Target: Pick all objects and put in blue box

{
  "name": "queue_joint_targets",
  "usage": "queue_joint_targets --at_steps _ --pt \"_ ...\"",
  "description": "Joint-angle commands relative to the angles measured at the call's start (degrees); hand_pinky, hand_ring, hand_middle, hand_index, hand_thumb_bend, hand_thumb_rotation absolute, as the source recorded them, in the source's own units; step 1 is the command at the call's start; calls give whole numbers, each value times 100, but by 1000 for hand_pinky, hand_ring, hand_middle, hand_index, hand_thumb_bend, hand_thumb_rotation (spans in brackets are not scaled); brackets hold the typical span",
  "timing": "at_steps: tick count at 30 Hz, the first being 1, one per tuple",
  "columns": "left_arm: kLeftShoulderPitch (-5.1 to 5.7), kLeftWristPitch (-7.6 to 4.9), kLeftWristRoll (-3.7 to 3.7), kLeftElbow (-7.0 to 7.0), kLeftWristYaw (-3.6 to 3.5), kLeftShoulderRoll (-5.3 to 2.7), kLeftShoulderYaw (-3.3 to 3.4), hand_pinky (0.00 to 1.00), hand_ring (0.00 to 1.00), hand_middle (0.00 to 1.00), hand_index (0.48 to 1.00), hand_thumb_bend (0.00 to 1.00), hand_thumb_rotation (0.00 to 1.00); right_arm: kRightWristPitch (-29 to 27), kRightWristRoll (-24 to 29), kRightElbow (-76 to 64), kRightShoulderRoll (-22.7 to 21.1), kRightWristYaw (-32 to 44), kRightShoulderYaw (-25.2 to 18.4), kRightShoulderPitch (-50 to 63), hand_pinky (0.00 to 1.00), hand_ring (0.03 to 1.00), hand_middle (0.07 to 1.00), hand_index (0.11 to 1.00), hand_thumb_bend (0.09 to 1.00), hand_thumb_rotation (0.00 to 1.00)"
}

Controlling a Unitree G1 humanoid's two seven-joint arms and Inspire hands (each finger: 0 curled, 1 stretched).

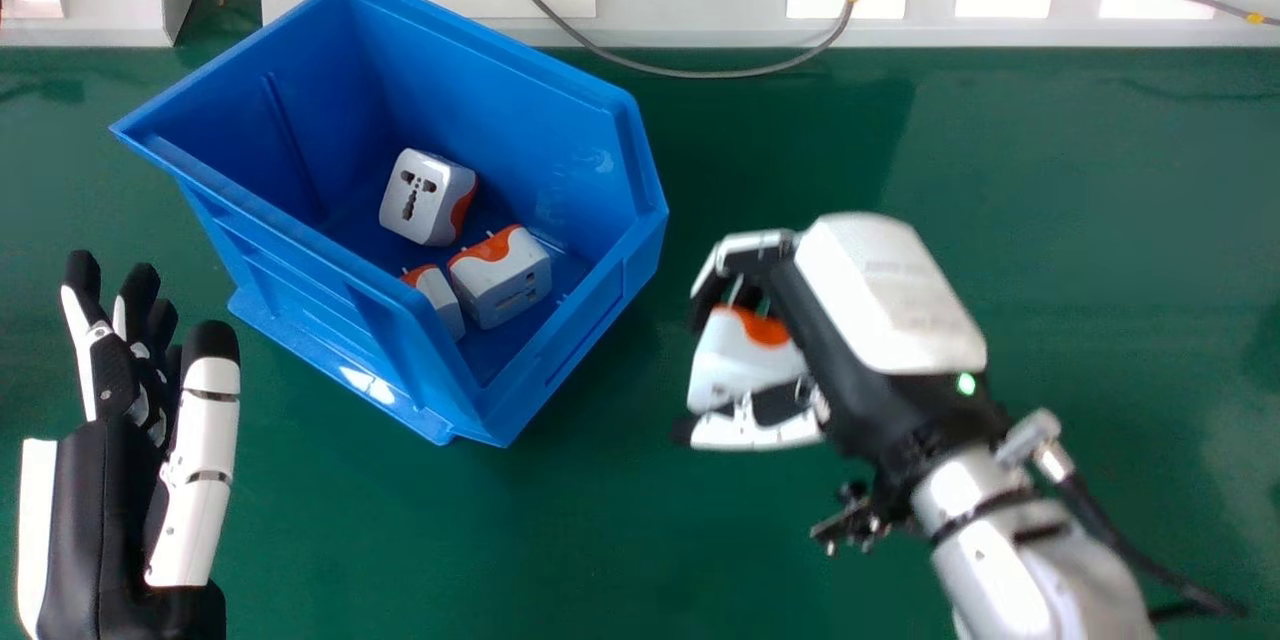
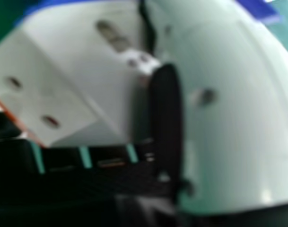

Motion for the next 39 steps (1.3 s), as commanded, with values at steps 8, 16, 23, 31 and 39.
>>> queue_joint_targets --at_steps 8,16,23,31,39 --pt "14 -144 157 6 20 51 25 1000 1000 1000 996 331 744 -377 100 352 347 188 -31 -1682 111 171 266 475 484 137" --pt "110 -185 129 -11 -8 41 24 1000 1000 1000 1000 329 734 -510 -56 1767 872 60 259 -3166 192 285 403 481 487 137" --pt "214 -194 113 -56 14 4 20 1000 1000 1000 987 358 732 -622 -4 3382 1298 -69 455 -4248 296 411 521 492 485 133" --pt "325 -117 108 -185 40 -10 -3 1000 1000 999 972 348 714 -428 -156 5230 1832 -305 805 -5243 208 298 434 524 506 22" --pt "380 -61 105 -271 31 -32 -38 1000 1000 1000 981 373 712 -363 -340 6338 2103 -489 1261 -5786 190 343 472 551 506 0"
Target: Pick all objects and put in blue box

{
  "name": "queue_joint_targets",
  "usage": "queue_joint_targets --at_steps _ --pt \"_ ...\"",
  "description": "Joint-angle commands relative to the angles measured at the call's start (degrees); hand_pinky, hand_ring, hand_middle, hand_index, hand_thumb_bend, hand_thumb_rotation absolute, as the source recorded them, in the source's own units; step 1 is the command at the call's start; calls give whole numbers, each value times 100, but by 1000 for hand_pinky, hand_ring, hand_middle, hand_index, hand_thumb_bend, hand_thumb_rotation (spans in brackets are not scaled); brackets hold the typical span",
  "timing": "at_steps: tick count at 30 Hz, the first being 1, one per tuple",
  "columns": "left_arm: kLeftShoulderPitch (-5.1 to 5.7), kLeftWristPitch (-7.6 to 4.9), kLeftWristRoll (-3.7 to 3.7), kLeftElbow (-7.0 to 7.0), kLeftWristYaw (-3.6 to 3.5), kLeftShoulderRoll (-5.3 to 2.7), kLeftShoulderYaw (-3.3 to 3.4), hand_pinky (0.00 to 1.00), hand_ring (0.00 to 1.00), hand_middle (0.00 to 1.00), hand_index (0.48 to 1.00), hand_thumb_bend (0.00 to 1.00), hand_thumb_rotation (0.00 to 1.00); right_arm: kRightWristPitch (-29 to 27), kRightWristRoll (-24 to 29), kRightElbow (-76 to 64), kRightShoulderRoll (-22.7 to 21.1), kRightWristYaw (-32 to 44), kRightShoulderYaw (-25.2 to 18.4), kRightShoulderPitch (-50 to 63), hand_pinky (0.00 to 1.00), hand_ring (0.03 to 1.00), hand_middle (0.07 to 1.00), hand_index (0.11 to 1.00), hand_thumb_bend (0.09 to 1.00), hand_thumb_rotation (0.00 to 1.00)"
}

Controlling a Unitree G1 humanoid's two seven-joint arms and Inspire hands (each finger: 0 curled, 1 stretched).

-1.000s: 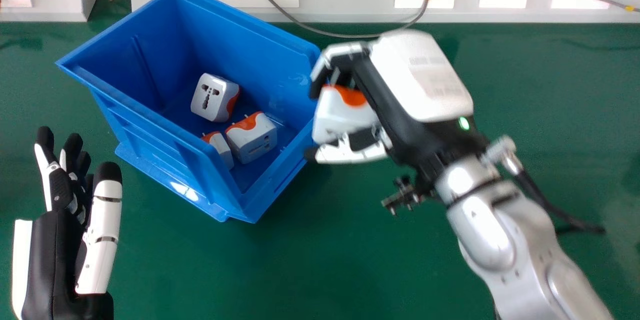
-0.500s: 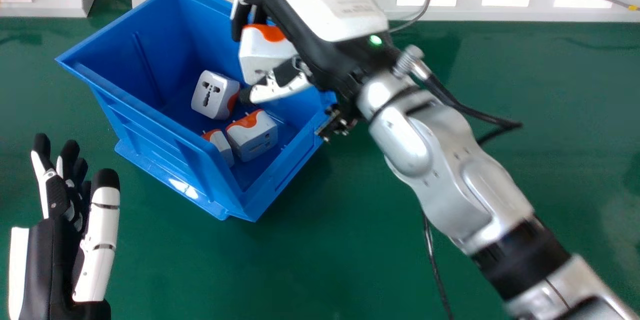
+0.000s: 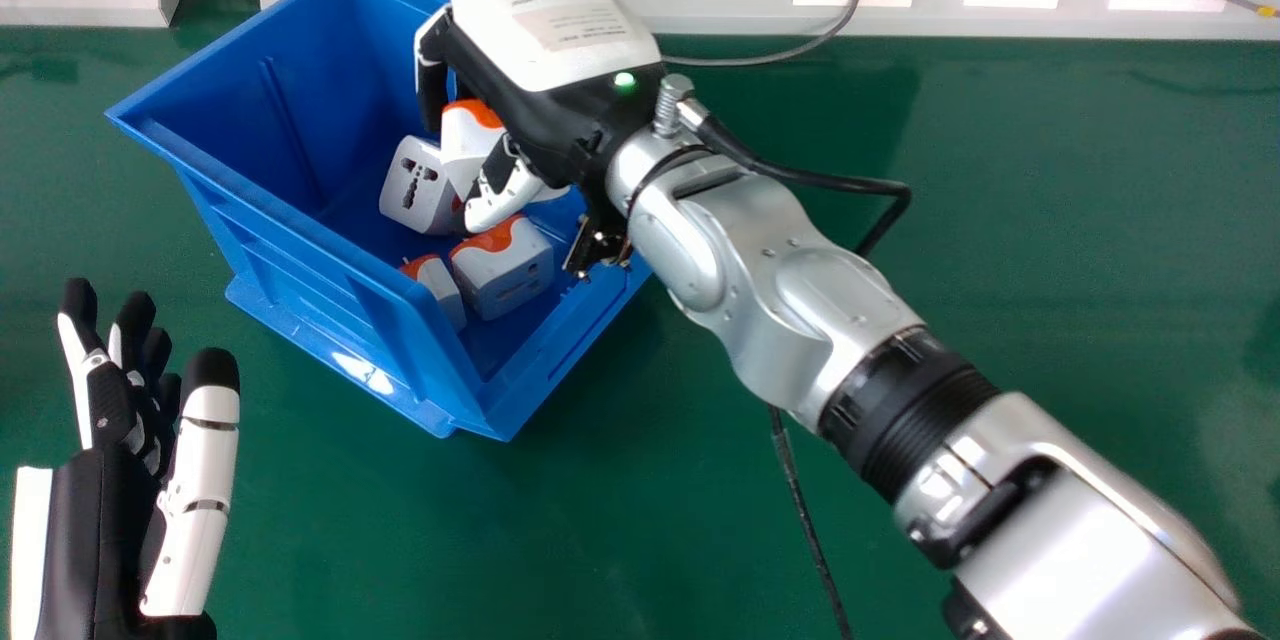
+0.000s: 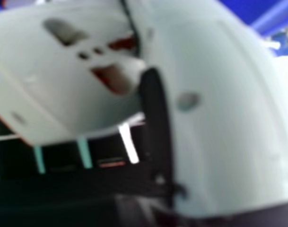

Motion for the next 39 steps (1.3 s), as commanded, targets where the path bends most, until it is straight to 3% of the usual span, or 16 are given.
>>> queue_joint_targets --at_steps 1,6,9,12,15,20,21,22,23,24,27,31,36,39 --pt "80 14 35 -175 33 -24 -32 1000 1000 1000 982 375 708 -20 -1 109 126 -238 34 -368 193 349 473 551 506 0" --pt "116 -15 -17 -154 22 -69 -71 1000 1000 1000 980 366 690 -140 41 367 241 -578 56 -383 170 390 513 491 513 0" --pt "127 -71 32 -120 40 -81 -78 1000 1000 1000 980 357 696 -89 80 491 319 -612 59 -429 195 370 499 535 506 0" --pt "123 -137 -5 -69 5 -87 -87 1000 1000 1000 982 350 690 -230 483 561 429 -540 -212 -386 277 436 566 528 488 0" --pt "121 -169 23 -31 10 -94 -89 1000 1000 1000 985 365 698 -375 719 596 444 -465 -301 -344 300 455 581 514 486 0" --pt "122 -212 7 2 13 -101 -100 1000 1000 1000 990 366 709 -381 863 718 470 -461 -317 -321 307 454 562 540 484 0" --pt "116 -228 7 14 11 -102 -103 1000 1000 1000 988 365 705 -424 849 733 437 -464 -280 -313 354 484 543 519 495 0" --pt "113 -218 2 13 13 -106 -108 1000 1000 1000 986 358 701 -459 789 729 388 -477 -209 -302 454 577 619 506 496 55" --pt "112 -210 1 12 15 -108 -112 1000 1000 1000 984 354 697 -479 747 726 356 -486 -158 -297 589 710 754 654 454 232" --pt "107 -208 -2 16 13 -107 -114 1000 1000 1000 983 352 695 -469 676 705 319 -504 -87 -289 643 764 808 731 432 317" --pt "105 -204 58 26 40 -102 -111 1000 1000 1000 986 349 706 -390 472 630 237 -543 103 -252 753 885 920 878 452 472" --pt "77 -253 93 64 63 -102 -103 1000 1000 1000 986 338 715 -362 416 578 193 -590 137 -171 807 946 971 943 466 480" --pt "26 -313 133 145 82 -73 -85 1000 1000 1000 993 338 735 -292 362 529 153 -666 172 -99 824 953 980 942 456 449" --pt "-12 -342 112 205 63 -52 -74 1000 1000 1000 993 352 746 -251 389 447 130 -656 164 -57 835 953 981 939 447 450"
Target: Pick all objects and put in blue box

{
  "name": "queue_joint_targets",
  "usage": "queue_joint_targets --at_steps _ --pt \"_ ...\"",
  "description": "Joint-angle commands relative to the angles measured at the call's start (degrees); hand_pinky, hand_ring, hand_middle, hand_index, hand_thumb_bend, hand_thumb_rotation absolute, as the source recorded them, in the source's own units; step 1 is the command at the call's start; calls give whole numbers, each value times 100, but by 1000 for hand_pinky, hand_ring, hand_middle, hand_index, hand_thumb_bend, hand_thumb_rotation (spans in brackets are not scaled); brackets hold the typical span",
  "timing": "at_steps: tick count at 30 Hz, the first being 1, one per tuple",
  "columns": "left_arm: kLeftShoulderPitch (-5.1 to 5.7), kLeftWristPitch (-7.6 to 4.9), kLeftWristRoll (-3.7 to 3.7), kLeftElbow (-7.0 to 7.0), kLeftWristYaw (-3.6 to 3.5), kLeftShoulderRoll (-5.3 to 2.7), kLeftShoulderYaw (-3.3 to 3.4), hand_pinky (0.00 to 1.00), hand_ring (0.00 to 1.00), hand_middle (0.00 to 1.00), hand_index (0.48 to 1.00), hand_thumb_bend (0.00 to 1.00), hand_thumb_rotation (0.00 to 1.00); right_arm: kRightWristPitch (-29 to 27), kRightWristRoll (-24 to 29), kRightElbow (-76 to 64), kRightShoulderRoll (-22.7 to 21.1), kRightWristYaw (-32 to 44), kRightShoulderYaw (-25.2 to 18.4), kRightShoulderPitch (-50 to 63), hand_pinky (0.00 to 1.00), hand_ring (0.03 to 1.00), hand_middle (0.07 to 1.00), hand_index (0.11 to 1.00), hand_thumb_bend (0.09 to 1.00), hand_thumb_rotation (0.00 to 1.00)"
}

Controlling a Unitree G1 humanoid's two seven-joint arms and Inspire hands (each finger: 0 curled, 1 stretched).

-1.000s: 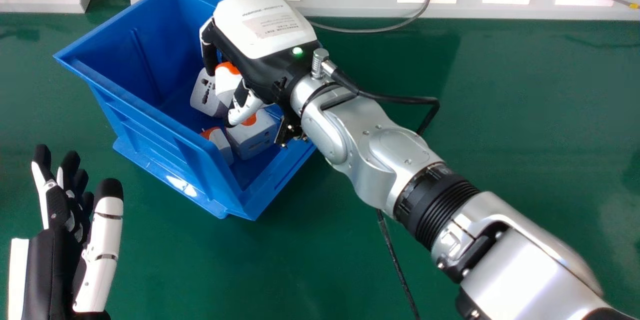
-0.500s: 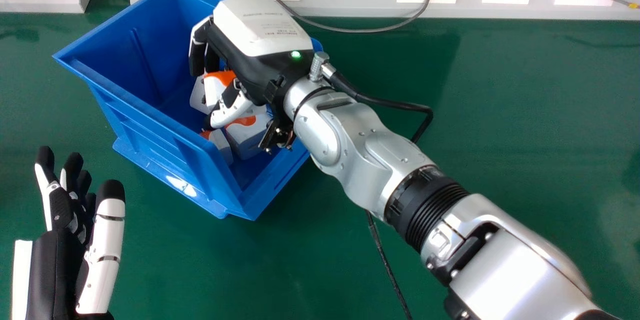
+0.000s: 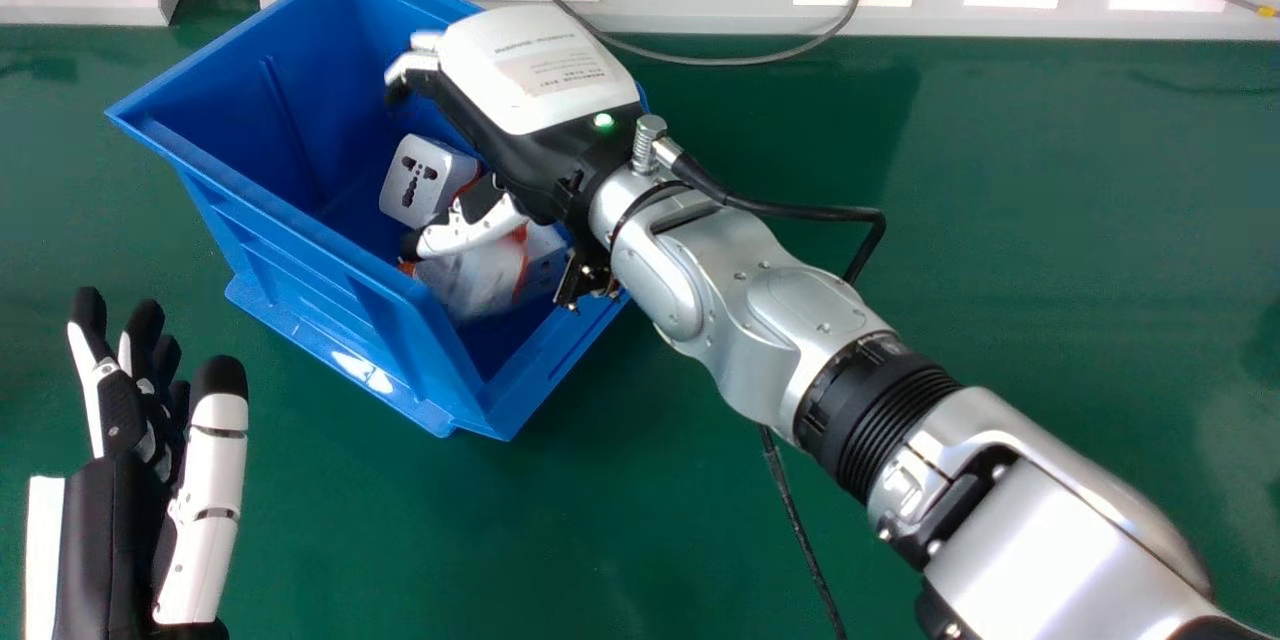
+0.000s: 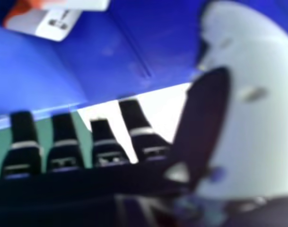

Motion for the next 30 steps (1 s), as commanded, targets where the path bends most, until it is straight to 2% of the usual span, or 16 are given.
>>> queue_joint_targets --at_steps 1,6,9,13,16,18,21,24,26,28,30 --pt "-15 -173 36 27 1 38 26 1000 1000 1000 995 356 745 13 8 -221 -6 -136 -27 -11 836 953 981 940 445 442" --pt "-63 -197 -36 85 -27 44 39 1000 1000 1000 998 368 734 -142 47 -523 -140 -284 -86 160 809 939 972 927 417 443" --pt "-101 -202 -13 122 -28 69 62 1000 1000 1000 998 356 728 -193 35 -981 -332 -328 -118 417 812 944 974 928 392 453" --pt "-155 -143 -3 142 0 93 111 1000 1000 1000 989 365 733 -358 51 -1829 -621 -502 -209 991 757 930 964 922 385 411" --pt "-200 -131 -52 172 -35 128 140 1000 1000 1000 989 354 732 -434 -54 -2539 -861 -686 -263 1480 751 931 963 934 345 453" --pt "-233 -113 -75 193 -69 159 161 1000 1000 1000 995 356 731 -443 -124 -3055 -1019 -789 -317 1830 735 920 954 927 350 430" --pt "-282 -124 -64 220 -97 207 181 1000 1000 1000 1000 364 752 -392 -140 -4022 -1251 -743 -480 2471 792 940 969 934 349 362" --pt "-305 -60 -134 180 -138 242 176 1000 1000 1000 1000 346 742 -428 -33 -4989 -1416 -709 -736 3210 846 969 988 943 343 310" --pt "-327 -70 -182 174 -170 258 176 1000 1000 1000 1000 332 734 -428 -115 -5523 -1531 -786 -875 3687 799 957 982 941 335 354" --pt "-343 -48 -157 145 -155 262 177 1000 1000 1000 1000 299 731 -507 -147 -5909 -1664 -866 -1015 4114 794 964 996 965 311 439" --pt "-336 10 -100 83 -129 262 165 1000 1000 1000 1000 277 727 -648 -40 -6157 -1782 -938 -1189 4535 806 970 999 975 312 522"
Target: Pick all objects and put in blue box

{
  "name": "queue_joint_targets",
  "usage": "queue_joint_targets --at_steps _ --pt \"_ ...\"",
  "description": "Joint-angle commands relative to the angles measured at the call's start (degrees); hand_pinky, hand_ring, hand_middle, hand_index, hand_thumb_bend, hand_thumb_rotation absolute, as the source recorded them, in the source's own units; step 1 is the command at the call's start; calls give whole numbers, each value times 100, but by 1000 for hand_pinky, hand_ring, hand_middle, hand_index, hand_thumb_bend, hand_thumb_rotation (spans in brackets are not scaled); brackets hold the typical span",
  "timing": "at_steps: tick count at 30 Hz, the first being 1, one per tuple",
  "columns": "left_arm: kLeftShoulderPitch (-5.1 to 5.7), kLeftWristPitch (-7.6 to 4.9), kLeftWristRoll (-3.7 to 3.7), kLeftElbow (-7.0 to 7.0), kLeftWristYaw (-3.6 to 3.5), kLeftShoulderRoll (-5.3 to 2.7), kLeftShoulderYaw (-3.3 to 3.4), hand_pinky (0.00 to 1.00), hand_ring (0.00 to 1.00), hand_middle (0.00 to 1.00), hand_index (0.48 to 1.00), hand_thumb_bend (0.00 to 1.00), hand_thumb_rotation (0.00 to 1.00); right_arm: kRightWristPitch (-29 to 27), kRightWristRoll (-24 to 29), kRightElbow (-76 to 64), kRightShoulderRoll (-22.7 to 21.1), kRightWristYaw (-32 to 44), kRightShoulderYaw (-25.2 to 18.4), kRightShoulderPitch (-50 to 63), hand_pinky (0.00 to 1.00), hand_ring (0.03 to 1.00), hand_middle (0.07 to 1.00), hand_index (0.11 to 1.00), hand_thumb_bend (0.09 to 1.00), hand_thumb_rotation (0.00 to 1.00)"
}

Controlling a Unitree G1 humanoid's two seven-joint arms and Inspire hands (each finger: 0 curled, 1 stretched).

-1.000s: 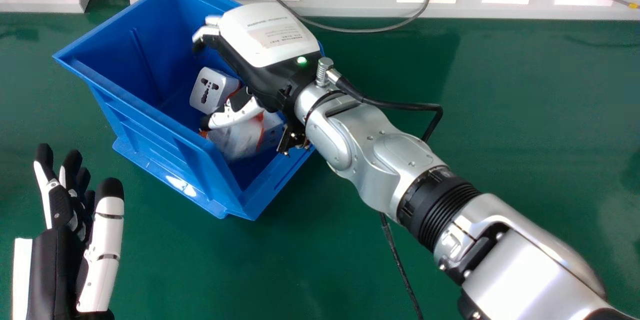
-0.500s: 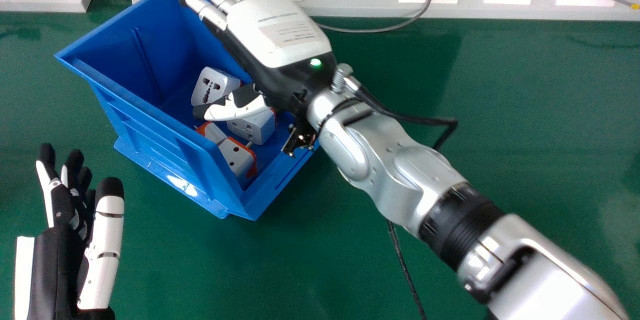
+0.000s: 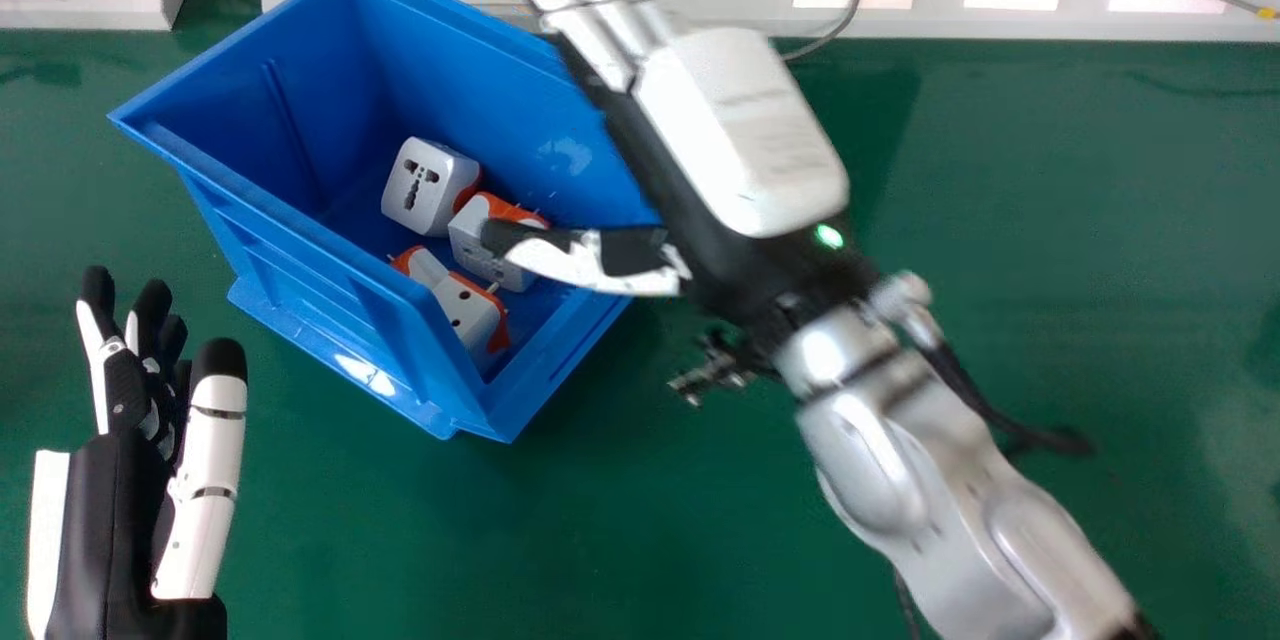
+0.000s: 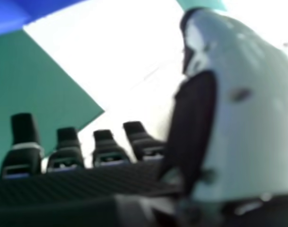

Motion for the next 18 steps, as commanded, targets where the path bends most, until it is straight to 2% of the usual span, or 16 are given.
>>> queue_joint_targets --at_steps 1,3,6,9,12,15,18 --pt "13 -26 59 -176 27 35 9 1000 1000 1000 1000 272 727 -205 149 -338 -119 -219 -287 420 827 978 1000 983 318 596" --pt "28 -31 76 -198 20 35 -3 1000 1000 1000 1000 282 754 -291 213 -562 -211 -358 -535 901 838 982 1000 993 336 672" --pt "48 15 78 -270 20 23 -25 1000 1000 1000 1000 290 767 -313 347 -858 -249 -477 -924 1530 862 990 1000 996 318 669" --pt "8 64 61 -281 20 28 -25 1000 1000 1000 1000 286 771 -329 584 -867 -221 -581 -1313 1980 874 999 1000 1000 340 726" --pt "-29 122 12 -302 9 21 -27 1000 1000 1000 1000 261 759 -312 775 -713 -177 -716 -1654 2230 873 997 1000 1000 336 781" --pt "-67 141 86 -288 45 40 -8 1000 1000 1000 1000 257 758 -300 1303 -623 38 -609 -1933 2344 902 1000 1000 1000 329 789" --pt "-107 142 101 -270 53 62 13 1000 1000 1000 1000 262 766 -122 1678 -611 172 -397 -2130 2403 953 1000 1000 1000 353 898"
